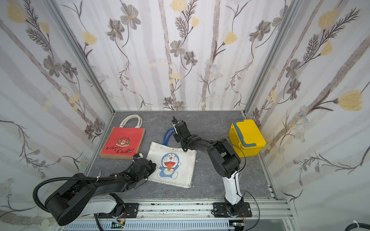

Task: Put away the canvas bag
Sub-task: Adjust the canvas bag at the center of the board.

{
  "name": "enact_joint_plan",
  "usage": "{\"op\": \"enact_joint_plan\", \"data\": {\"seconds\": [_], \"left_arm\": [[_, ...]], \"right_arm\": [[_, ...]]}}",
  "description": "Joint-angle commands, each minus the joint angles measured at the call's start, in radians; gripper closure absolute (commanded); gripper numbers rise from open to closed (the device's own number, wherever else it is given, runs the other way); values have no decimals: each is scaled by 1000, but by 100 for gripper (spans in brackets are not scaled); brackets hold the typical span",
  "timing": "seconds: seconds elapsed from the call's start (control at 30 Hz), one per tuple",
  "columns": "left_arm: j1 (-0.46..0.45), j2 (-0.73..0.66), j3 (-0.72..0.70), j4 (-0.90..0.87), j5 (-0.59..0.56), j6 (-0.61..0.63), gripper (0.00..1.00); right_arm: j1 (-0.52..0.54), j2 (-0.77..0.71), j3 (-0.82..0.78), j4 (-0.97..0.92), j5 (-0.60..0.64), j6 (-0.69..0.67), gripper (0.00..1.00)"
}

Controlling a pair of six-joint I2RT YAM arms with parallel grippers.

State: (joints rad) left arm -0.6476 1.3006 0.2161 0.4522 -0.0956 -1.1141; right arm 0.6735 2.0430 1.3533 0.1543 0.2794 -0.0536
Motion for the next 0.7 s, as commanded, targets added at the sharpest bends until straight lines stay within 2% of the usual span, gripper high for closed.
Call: {"op": "enact_joint_plan", "data": {"seconds": [0.0,0.07,0.17,0.5,0.67], "left_arm": [[-1,-2,-9,-111,-6,-5,96],[0,-8,-12,-112,-8,-6,96],[-2,-12,-15,-112,-9,-7,96],[-6,-14,-18,-103,-1,-10,96],[-7,-6,-12,-99,7,-9,95]], "right_arm": [[0,53,65,-79,85,55,85],[-1,89,100,-100,117,73,85],[-4,133,137,-114,126,102,78],[-6,161,208,-99,74,92,70],[-7,160,242,-104,67,94,56]]}}
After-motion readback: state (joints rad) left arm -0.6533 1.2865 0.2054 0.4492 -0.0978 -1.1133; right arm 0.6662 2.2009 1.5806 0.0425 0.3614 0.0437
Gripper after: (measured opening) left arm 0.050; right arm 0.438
